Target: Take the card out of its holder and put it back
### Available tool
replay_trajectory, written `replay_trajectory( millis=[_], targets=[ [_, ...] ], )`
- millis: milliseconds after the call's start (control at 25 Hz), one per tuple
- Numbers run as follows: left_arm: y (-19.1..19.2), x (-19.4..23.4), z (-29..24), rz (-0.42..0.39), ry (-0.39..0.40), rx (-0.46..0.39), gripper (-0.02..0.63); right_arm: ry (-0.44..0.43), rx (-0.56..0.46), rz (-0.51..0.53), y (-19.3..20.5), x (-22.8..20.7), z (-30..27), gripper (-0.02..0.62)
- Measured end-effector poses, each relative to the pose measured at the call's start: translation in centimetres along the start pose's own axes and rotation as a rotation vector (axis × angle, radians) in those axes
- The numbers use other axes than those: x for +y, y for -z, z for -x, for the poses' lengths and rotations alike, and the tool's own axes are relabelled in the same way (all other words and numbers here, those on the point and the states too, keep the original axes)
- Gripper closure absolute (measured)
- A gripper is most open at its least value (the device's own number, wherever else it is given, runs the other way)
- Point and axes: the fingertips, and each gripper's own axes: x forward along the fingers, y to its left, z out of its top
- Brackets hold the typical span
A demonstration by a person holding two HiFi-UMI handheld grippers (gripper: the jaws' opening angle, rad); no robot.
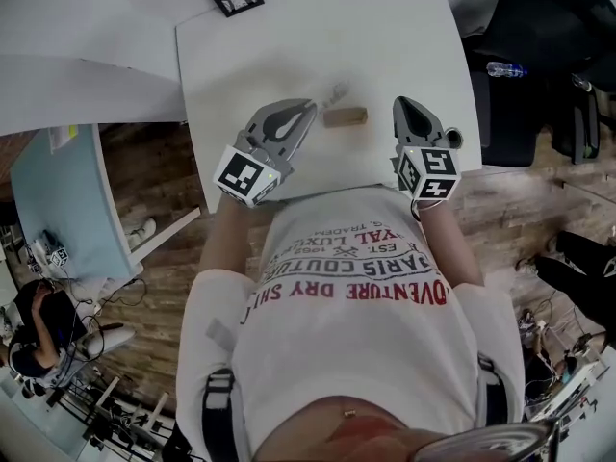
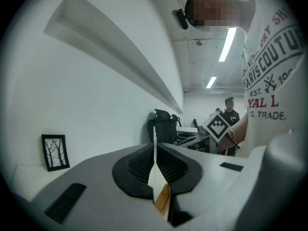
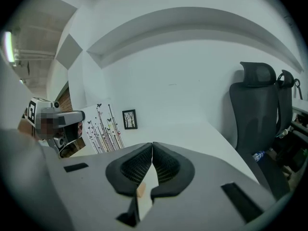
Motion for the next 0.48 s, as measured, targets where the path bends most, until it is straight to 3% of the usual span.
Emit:
replay_trajectory(
  millis=[200, 480],
  targets=[
    [0.7, -0.4, -0.8, -0.058, 0.136, 0.057, 0.569, 0.032, 0.035, -0.021, 1.6, -0.4, 0.9, 0.571],
    [1.3, -1.8, -2.2, -0.059, 0.344, 0.078, 0.569, 0.040, 0.070, -0.076, 3.4, -1.0, 1.0, 0.571]
  ],
)
